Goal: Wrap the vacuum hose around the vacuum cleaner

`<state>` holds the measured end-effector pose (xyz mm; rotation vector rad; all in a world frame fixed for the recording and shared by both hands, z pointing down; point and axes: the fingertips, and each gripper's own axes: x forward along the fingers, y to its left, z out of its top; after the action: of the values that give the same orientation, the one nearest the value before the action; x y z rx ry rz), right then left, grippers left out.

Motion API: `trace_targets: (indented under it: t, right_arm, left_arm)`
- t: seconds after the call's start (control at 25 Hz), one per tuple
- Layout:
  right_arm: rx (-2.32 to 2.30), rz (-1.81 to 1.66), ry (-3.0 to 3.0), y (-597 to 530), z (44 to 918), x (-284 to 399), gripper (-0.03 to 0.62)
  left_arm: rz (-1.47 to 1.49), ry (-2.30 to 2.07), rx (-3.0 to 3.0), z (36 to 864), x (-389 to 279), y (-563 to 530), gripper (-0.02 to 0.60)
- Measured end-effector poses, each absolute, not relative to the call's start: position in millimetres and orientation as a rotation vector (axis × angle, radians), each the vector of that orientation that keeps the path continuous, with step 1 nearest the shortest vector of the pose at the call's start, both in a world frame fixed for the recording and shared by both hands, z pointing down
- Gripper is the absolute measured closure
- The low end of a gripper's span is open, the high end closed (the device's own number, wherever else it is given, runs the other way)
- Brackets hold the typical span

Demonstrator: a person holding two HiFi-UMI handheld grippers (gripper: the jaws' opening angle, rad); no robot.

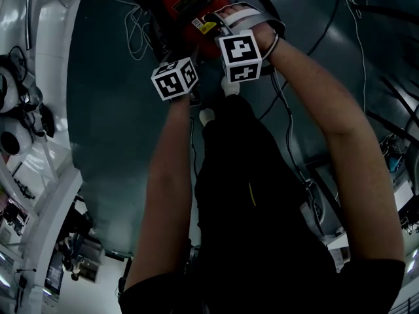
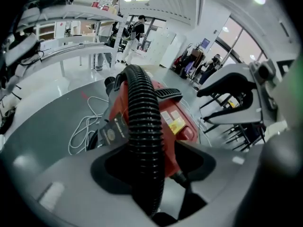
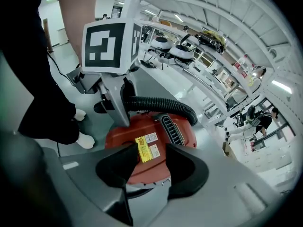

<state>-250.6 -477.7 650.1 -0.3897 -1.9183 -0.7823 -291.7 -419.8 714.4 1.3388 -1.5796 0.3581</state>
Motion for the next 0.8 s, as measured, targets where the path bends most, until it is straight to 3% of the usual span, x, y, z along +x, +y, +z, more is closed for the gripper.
trace_targets:
  t: [0.48, 0.8]
  right_arm:
    - [-0.359, -0.746, -1.928, -480.5, 651.2, -252.4, 0.408]
    - [-0.318, -0.729, -1.951, -480.4, 643.4, -257.9, 0.424]
  left_arm:
    - [0.344, -1.601, 1.354, 710.8, -292.9, -415.8, 0.225]
    - [0.36, -1.617, 1.362, 706.4, -301.1, -411.9, 0.224]
